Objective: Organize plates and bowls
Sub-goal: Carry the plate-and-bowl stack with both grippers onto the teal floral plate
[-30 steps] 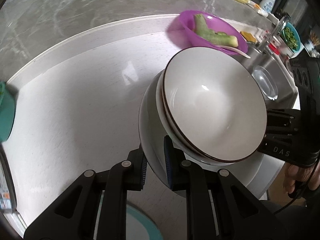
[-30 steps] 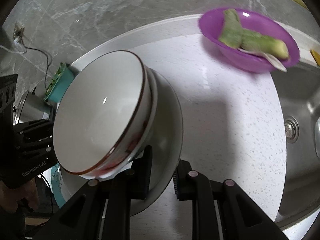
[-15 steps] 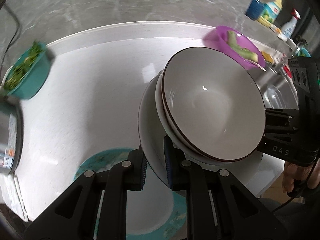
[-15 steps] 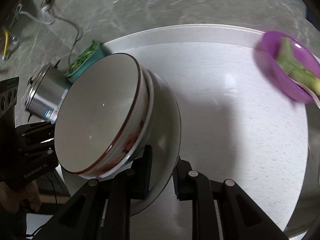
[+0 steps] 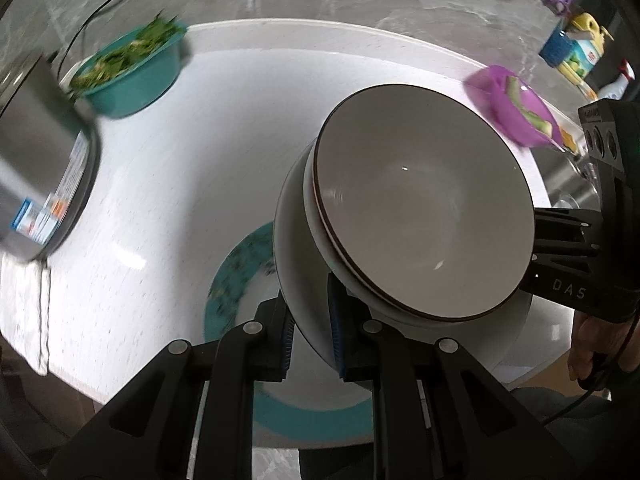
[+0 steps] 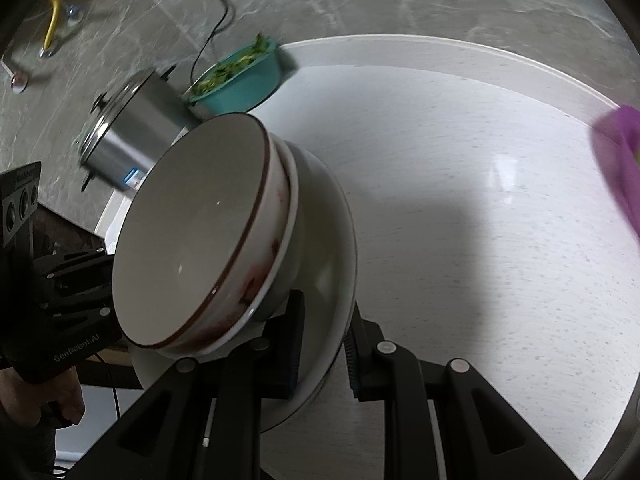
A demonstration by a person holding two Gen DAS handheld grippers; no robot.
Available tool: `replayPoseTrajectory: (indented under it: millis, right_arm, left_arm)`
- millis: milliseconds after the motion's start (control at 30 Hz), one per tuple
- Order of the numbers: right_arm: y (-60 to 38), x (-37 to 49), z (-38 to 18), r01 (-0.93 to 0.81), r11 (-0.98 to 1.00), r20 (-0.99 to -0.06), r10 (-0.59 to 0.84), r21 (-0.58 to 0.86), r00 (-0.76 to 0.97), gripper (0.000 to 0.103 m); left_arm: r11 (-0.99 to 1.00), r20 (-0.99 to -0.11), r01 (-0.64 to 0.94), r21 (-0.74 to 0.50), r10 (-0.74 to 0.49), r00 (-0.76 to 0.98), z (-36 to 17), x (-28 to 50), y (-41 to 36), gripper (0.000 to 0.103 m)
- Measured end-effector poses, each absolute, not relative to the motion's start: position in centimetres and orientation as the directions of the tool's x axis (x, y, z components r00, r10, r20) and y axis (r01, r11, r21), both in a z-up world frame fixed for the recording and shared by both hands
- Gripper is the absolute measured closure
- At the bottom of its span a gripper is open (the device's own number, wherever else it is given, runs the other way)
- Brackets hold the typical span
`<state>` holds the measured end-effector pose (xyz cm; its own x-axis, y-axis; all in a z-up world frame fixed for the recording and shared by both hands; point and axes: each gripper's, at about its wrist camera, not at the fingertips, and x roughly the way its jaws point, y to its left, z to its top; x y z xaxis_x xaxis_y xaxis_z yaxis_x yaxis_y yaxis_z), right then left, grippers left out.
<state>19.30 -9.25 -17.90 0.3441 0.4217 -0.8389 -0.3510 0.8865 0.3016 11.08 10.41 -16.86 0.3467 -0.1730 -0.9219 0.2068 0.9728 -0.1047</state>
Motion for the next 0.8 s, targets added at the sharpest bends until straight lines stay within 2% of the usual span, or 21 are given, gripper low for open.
replayPoseTrajectory:
  millis: [367, 800]
  right_arm:
    - [-5.1, 18.8, -19.8, -0.406, 0.864, -0.86, 0.427, 0.297, 0.279, 0.083]
    - [-4.6, 18.8, -22.0, -0.395, 0.867, -0.877, 0.417, 0.304, 0.24, 0.083]
  left_arm:
    - [0.984, -0.938, 0.146, -0.103, -0.145, 0.316, -19.4, 8.9, 14.9, 0.089]
    - [0.983, -0.95, 0.151, -0.105, -0.144, 0.278, -21.8, 8.8, 14.9, 0.089]
